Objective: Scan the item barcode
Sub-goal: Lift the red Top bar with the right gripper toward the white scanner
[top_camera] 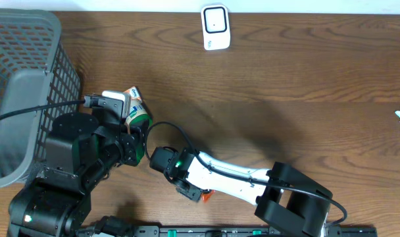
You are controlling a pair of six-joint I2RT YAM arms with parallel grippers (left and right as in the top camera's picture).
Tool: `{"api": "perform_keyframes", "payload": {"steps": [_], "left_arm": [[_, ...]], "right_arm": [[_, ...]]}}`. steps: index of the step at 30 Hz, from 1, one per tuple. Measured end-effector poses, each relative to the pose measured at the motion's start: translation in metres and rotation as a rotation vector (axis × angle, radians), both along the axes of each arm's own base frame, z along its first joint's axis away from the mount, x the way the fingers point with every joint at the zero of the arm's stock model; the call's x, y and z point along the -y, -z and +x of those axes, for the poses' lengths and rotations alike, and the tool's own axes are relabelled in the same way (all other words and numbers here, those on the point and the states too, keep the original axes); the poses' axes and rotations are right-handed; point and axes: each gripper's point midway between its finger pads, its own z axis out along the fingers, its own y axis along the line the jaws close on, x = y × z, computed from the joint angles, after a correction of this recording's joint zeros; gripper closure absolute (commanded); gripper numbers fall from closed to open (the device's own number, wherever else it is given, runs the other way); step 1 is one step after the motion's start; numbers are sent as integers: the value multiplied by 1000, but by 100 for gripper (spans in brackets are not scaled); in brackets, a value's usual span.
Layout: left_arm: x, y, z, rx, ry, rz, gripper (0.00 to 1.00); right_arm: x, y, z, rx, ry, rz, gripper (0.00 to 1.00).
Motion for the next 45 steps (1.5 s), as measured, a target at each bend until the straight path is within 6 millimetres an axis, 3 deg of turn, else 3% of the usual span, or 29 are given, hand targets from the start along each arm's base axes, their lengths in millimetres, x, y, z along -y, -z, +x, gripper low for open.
{"api": "perform_keyframes", "payload": {"steps": [1, 15, 20, 26, 27, 35, 40, 45], "left_arm": [[0, 1, -1, -7, 0, 2, 47], [-6, 5, -2, -16, -22, 23, 47], [-8, 5, -1, -13, -33, 31, 46], [-8, 4, 0, -11, -36, 33, 46], [-8, 4, 0, -11, -36, 33, 2], [-9, 5, -1, -17, -38, 36, 2], [-10, 9, -4, -35, -38, 42, 2], [-10, 9, -4, -35, -38, 42, 2]], "right_arm": [[0, 0, 0, 2, 0, -2, 99], [2, -6, 11, 0, 28, 23, 99], [1, -40, 15, -95, 58, 166, 99], [1, -88, 22, -338, 169, 451, 99], [1, -94, 24, -384, 195, 497, 98], [-1, -144, 45, -641, 330, 838, 98], [1, -162, 66, -655, 350, 976, 98], [-4, -195, 96, -646, 296, 1202, 99]]}}
